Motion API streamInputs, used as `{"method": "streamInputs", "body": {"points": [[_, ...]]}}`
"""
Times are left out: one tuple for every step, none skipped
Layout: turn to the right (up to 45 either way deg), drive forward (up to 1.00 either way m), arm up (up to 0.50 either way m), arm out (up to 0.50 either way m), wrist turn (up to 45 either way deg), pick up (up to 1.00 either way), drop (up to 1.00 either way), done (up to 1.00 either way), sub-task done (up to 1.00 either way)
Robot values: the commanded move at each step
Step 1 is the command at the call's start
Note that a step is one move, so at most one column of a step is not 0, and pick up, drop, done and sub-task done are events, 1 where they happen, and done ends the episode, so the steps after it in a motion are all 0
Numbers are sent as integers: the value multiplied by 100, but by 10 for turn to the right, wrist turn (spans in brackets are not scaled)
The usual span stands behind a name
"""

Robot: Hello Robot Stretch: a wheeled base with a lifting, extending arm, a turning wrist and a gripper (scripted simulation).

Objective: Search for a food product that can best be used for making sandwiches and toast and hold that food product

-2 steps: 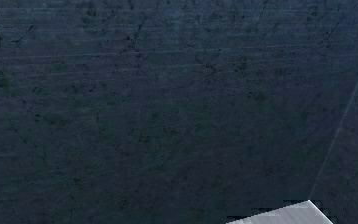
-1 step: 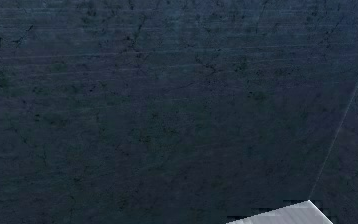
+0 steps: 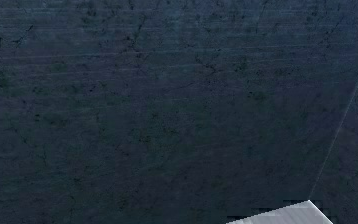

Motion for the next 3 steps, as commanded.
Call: {"method": "streamInputs", "body": {"points": [[0,0,0,0,330,0,0,0,0],[0,0,-10,0,0,0,0,0,0],[0,0,0,0,0,100,0,0,0]]}}
